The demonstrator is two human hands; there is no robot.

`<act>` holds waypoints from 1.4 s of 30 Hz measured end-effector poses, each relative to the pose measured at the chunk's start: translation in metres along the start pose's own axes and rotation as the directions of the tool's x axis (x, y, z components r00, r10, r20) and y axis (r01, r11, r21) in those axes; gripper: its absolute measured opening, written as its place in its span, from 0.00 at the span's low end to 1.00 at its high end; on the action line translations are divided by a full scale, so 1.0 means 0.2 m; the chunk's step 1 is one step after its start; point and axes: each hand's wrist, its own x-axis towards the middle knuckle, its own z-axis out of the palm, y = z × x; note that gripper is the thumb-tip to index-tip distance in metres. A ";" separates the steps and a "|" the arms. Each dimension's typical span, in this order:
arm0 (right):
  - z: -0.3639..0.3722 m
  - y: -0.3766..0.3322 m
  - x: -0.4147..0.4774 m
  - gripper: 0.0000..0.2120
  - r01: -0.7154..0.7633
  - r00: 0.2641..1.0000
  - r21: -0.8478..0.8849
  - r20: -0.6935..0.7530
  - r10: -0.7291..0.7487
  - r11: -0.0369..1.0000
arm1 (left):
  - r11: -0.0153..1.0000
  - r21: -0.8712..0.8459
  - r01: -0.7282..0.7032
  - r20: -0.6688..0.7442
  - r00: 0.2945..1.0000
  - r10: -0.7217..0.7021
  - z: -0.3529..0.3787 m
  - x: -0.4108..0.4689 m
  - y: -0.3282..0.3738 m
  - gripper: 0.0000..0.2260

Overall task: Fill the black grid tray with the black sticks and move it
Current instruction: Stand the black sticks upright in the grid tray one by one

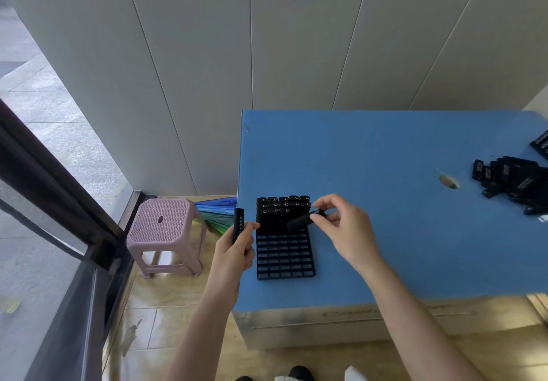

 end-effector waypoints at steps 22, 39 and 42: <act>0.15 0.03 0.04 0.04 0.349 0.917 -0.444 -0.018 -0.398 0.825 | 0.998 0.032 0.063 -0.111 0.992 -0.059 -0.02 -0.01 0.04 0.16; 0.19 -0.11 -0.17 0.13 -0.362 0.902 0.430 0.385 0.195 0.827 | 0.947 0.226 -0.229 0.177 0.965 0.191 0.02 -0.01 0.02 0.03; 0.13 -0.07 -0.15 0.07 -0.369 0.911 0.490 0.359 0.203 0.790 | 0.823 0.448 -0.349 0.264 0.931 0.251 0.00 0.01 0.01 0.04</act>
